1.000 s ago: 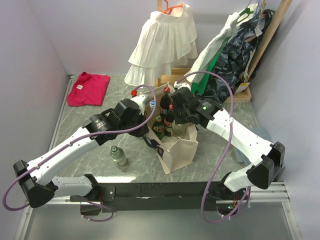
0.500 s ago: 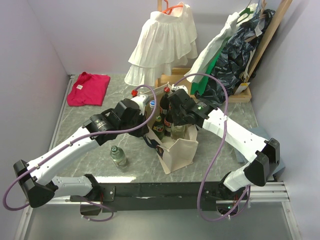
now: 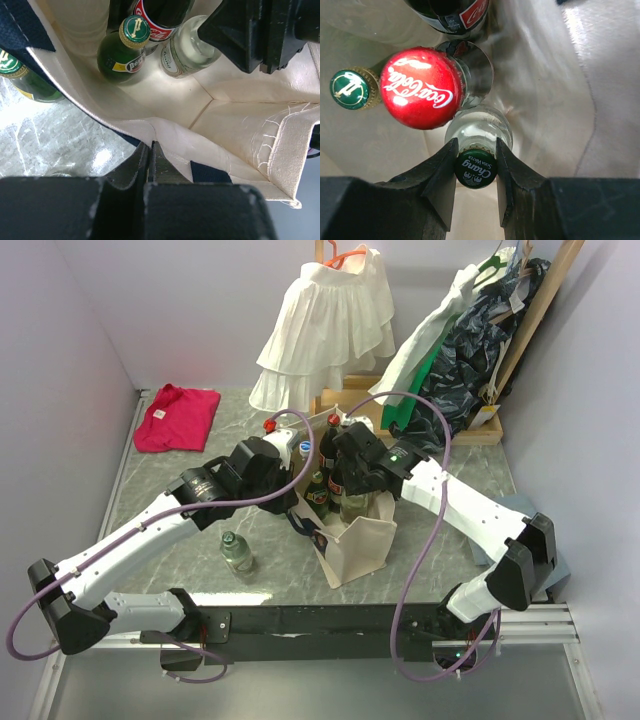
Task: Place the beverage into the canvas bag
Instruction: Place the drink in the canvas bag.
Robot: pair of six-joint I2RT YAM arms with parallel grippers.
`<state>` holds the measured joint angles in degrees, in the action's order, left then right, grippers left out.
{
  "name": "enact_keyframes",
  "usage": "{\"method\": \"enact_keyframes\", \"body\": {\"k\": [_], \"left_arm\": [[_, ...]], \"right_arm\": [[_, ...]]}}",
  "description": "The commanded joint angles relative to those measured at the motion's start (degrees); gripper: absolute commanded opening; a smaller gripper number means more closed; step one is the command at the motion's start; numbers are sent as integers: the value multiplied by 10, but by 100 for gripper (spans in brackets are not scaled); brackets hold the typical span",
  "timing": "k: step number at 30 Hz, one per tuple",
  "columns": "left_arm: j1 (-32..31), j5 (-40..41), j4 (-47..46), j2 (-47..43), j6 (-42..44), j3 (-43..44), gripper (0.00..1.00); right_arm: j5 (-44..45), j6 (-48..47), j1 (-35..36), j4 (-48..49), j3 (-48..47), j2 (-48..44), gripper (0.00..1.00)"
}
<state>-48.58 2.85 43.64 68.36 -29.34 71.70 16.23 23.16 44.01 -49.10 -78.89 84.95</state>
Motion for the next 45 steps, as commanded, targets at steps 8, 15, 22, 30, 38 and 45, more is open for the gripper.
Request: {"method": "enact_keyframes", "body": {"k": [8,15,22,30,38,45], "left_arm": [[0,20,-14,-4,11,18,1],[0,26,-13,-9,10,14,1],[1,30,-11,-10,10,14,1],[1,33,-9,-11,10,12,3],[0,36,-10,-13,10,10,7],[0,36,-9,-14,11,8,9]], "right_arm": [[19,6,3,59,3,1,0],[21,9,3,61,12,9,0],[22,11,4,65,15,14,0],[27,15,4,60,15,19,0],[29,15,3,55,8,21,11],[28,17,4,52,7,20,34]]}}
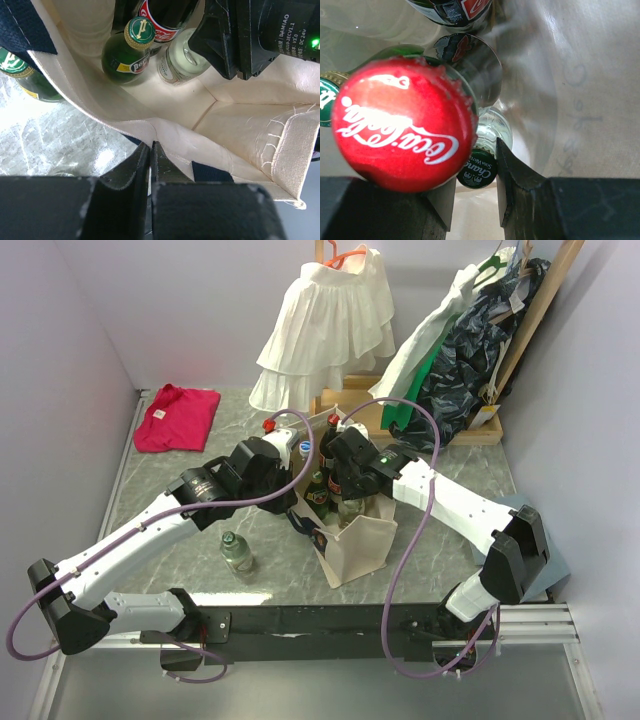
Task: Place the beverage into the canvas bag
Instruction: Place the drink in the canvas bag.
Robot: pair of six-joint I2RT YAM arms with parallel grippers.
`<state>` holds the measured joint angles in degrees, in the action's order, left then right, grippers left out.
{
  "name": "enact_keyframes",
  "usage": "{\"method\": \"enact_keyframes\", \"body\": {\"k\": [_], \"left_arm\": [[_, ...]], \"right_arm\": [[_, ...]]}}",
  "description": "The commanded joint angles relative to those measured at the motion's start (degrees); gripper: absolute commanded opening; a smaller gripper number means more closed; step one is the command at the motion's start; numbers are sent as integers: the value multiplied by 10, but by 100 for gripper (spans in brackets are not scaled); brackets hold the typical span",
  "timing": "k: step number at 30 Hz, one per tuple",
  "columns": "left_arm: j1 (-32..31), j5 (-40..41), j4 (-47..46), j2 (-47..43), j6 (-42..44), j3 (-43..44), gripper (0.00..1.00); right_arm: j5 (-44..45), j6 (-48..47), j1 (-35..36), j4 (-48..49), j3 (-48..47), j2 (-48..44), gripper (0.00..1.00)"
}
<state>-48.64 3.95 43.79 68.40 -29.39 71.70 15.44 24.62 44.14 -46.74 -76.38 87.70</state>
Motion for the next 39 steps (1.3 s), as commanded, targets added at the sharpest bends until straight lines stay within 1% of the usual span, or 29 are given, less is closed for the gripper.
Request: {"method": "enact_keyframes", "body": {"k": [1,3,5,9,16,21,25,34,39], "left_arm": [[0,25,-11,-14,11,9,9],[0,26,-11,-13,12,10,10],[0,26,-11,-13,12,10,11],[0,26,-11,-13,13,12,13],[0,27,-10,-10,14,16,18],[0,29,-9,-8,16,17,19],[0,30,-11,-9,16,16,23],[0,33,-10,-9,14,14,24],[0,37,-8,-11,15,15,27]], "right_arm": [[37,3,2,28,-18,-7,37],[38,3,2,27,-21,-7,42],[39,3,2,25,-22,-9,43],[42,3,2,24,-29,-8,48],[45,3,2,18,-41,-10,50],[47,3,2,14,-47,-13,51],[50,3,2,12,-47,-17,53],[50,3,2,7,-53,-24,54],[42,1,2,1,-62,-38,57]]}}
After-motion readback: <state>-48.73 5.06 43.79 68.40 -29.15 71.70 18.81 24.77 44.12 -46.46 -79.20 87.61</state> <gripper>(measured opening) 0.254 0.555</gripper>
